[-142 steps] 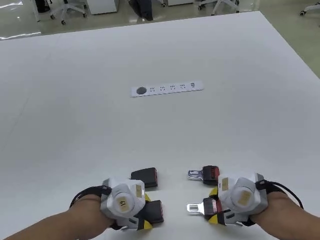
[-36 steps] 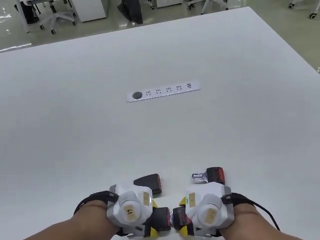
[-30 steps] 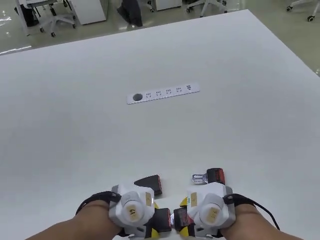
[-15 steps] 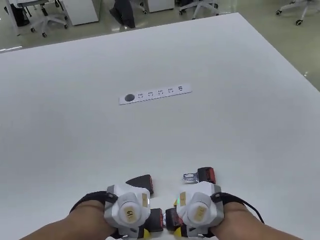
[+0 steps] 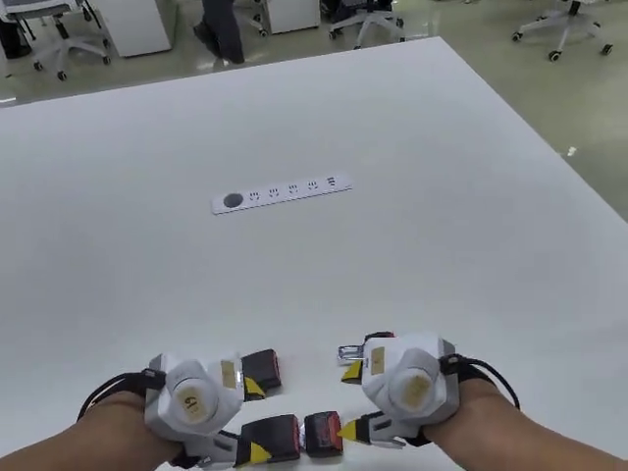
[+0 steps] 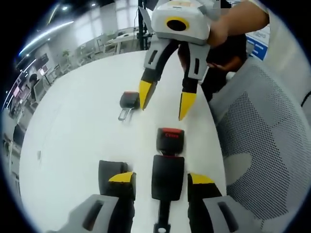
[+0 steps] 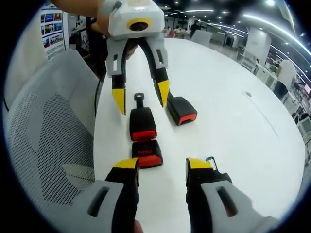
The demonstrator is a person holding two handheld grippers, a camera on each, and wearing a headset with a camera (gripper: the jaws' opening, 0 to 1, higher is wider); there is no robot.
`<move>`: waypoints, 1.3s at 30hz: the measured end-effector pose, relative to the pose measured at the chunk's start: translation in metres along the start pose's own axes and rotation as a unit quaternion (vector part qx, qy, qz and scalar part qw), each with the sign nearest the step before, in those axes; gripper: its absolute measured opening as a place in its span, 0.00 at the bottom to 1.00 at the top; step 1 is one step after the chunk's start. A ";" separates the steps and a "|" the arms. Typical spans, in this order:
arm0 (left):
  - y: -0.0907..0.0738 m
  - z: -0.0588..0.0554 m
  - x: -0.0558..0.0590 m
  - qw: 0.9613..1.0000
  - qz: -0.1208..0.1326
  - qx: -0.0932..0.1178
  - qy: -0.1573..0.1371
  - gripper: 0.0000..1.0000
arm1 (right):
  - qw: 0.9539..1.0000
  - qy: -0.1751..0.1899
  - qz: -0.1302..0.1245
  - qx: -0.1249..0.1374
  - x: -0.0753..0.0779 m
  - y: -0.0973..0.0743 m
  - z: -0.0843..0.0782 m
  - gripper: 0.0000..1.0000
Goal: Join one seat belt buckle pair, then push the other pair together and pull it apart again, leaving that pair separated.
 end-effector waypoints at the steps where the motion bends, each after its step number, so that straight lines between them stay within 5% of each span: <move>1: -0.002 0.005 -0.006 1.000 0.008 0.005 -0.004 0.43 | 1.000 0.002 -0.006 -0.001 0.005 -0.002 -0.004 0.37; 8: 0.004 0.014 -0.031 0.999 0.035 0.008 -0.013 0.51 | 0.999 0.020 -0.028 -0.029 0.041 -0.013 -0.043 0.37; 16: 0.008 -0.002 -0.071 0.998 0.061 -0.010 -0.016 0.52 | 0.999 0.009 -0.026 -0.047 0.062 -0.009 -0.065 0.37; 20: 0.014 -0.011 -0.081 0.997 0.065 -0.028 -0.011 0.48 | 0.999 0.004 -0.016 -0.049 0.069 0.000 -0.070 0.38; 24: 0.023 -0.013 -0.081 0.998 0.052 -0.037 -0.006 0.46 | 0.999 -0.001 -0.002 -0.054 0.073 0.007 -0.076 0.38; 26: 0.027 -0.015 -0.083 0.998 0.047 -0.042 -0.004 0.45 | 0.999 0.034 0.014 -0.038 0.069 0.010 -0.077 0.36; 31: 0.036 -0.018 -0.083 0.998 0.037 -0.060 0.006 0.39 | 0.999 0.015 0.017 -0.041 0.073 0.012 -0.079 0.35; 32: 0.037 -0.015 -0.080 0.998 0.019 -0.053 0.007 0.36 | 0.999 0.008 0.019 -0.041 0.075 0.014 -0.080 0.35; 39: 0.039 -0.014 -0.081 0.998 0.019 -0.060 0.025 0.34 | 0.999 -0.013 0.034 -0.035 0.077 0.016 -0.082 0.34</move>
Point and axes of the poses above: the centre of the closed fingertips' face, and the gripper's own axes: y roughly forward along the fingers, x roughly to its right, z roughly out of its top, the point moved 4 cm from there along -y, roughly backward along the fingers, and after that the axes turned 14 degrees about -y, right-handed, at the moved point
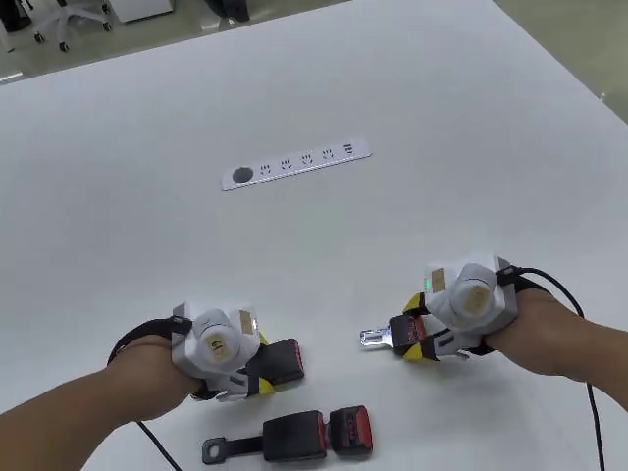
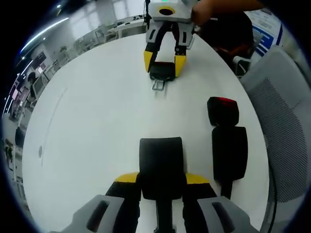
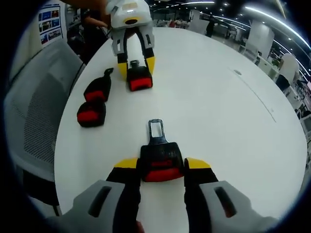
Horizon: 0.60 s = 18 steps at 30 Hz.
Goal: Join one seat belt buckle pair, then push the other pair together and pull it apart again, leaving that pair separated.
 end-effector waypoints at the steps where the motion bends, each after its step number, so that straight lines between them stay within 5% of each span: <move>1: 0.000 0.000 0.000 1.000 -0.001 -0.001 0.003 0.34 | 1.000 -0.001 0.001 0.002 0.000 0.000 0.000 0.33; 8: 0.002 -0.001 0.000 1.000 -0.004 -0.007 0.016 0.33 | 1.000 0.009 0.000 0.001 0.000 0.002 0.002 0.33; 18: 0.004 0.002 0.000 0.999 -0.018 -0.022 0.030 0.33 | 0.999 0.012 -0.010 0.046 -0.005 0.032 0.039 0.33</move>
Point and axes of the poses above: the centre of the closed fingertips' face, and the gripper's own axes: y roughly forward along the fingers, x roughly to its right, z roughly out of its top, the point moved 4 cm from there along -y, roughly backward along the fingers, and after that the axes turned 14 degrees about -y, right-handed, at the moved point
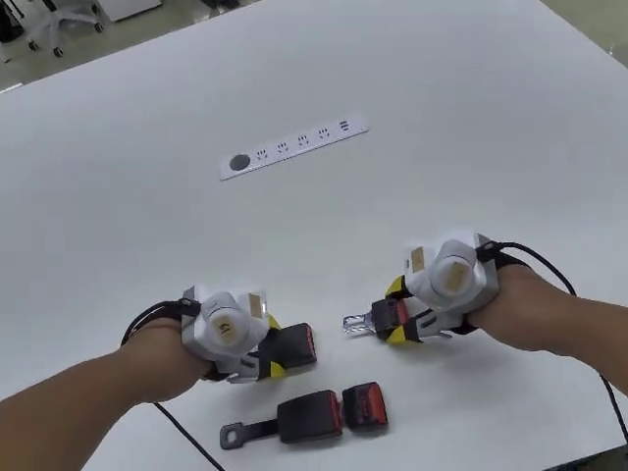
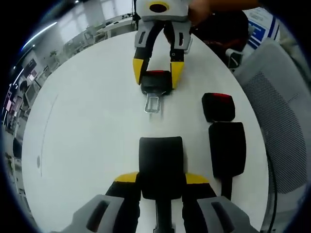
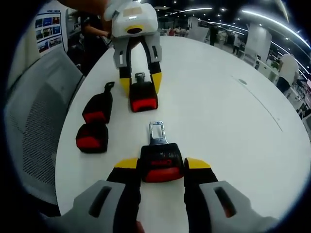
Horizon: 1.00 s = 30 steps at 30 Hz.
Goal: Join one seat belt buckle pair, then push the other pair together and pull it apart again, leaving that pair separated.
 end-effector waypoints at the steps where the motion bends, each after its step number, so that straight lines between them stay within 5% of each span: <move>1: 0.000 0.000 0.000 1.000 0.000 -0.001 0.001 0.33 | 1.000 0.000 -0.001 0.001 -0.001 0.000 0.002 0.33; 8: 0.000 -0.001 0.000 1.000 0.005 -0.002 0.000 0.33 | 1.000 -0.019 0.003 0.007 -0.011 0.017 0.025 0.33; 25: 0.000 -0.001 0.001 1.000 0.009 -0.001 0.005 0.33 | 0.998 -0.055 0.009 -0.017 -0.017 0.026 0.038 0.33; 30: 0.000 -0.004 -0.002 1.000 0.009 0.010 -0.004 0.32 | 0.999 -0.037 0.014 0.004 -0.012 0.028 0.039 0.32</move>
Point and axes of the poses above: the centre of the closed fingertips' face, and the gripper's own axes: y roughly forward along the fingers, x roughly to its right, z roughly out of its top, the point moved 4 cm from there along -y, roughly backward along the fingers, and after that the axes turned 14 degrees about -y, right-handed, at the moved point
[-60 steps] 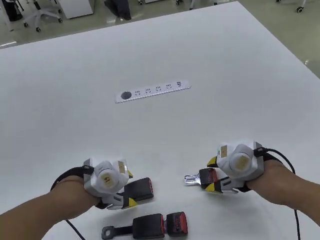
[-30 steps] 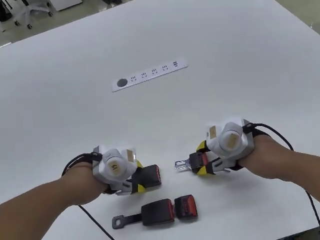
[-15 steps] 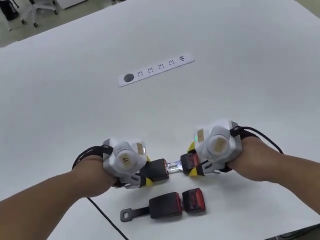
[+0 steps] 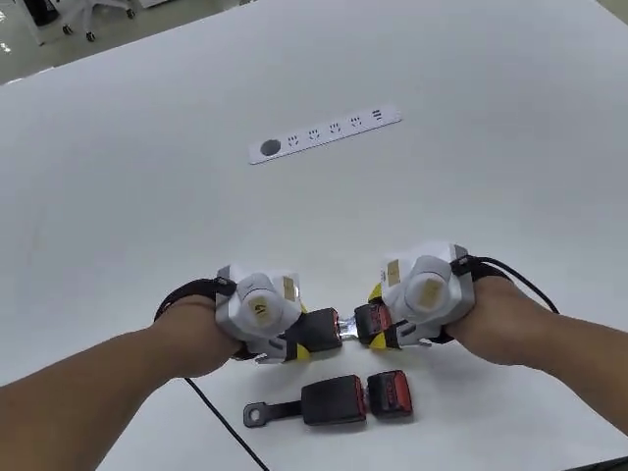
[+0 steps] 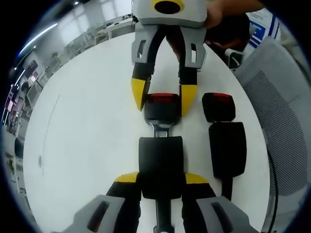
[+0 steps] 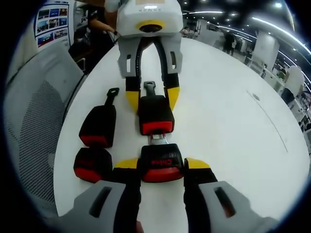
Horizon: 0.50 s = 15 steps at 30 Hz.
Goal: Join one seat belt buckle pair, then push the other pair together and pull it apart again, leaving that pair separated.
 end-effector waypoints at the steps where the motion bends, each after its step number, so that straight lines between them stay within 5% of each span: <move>1: 0.000 -0.001 -0.001 1.000 -0.003 0.003 -0.001 0.32 | 1.000 -0.001 -0.001 0.009 0.001 -0.001 -0.002 0.32; 15: 0.003 0.001 -0.002 1.000 -0.012 -0.003 0.007 0.31 | 1.000 0.004 0.012 0.014 0.002 0.007 0.006 0.31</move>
Point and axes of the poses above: the centre of the closed fingertips' face, and the gripper's own axes: y roughly forward along the fingers, x roughly to its right, z roughly out of its top, the point moved 4 cm from there along -y, roughly backward along the fingers, and after that the axes turned 14 degrees about -y, right-handed, at the moved point
